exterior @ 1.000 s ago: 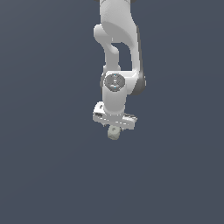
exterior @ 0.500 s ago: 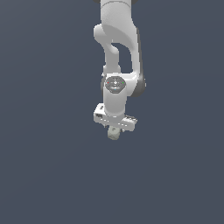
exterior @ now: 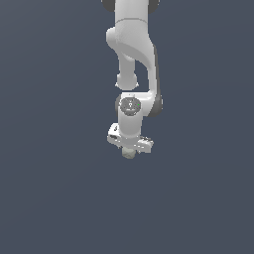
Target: Pick up the object and move it to a goal position.
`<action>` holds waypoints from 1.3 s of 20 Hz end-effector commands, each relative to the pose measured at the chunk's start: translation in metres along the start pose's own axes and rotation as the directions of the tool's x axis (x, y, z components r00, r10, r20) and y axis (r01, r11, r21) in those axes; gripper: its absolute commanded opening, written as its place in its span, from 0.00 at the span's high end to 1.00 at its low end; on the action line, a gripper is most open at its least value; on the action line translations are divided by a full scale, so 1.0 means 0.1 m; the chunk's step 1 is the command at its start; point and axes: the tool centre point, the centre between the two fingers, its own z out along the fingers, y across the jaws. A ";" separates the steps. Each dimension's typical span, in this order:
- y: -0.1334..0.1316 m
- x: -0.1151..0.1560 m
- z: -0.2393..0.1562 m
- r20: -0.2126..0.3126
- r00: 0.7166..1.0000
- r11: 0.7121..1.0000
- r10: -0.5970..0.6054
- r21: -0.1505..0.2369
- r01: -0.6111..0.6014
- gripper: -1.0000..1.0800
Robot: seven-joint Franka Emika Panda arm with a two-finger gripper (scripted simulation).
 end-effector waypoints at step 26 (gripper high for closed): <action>-0.58 0.00 -0.03 -0.003 1.000 1.000 0.000 0.001 0.000 1.00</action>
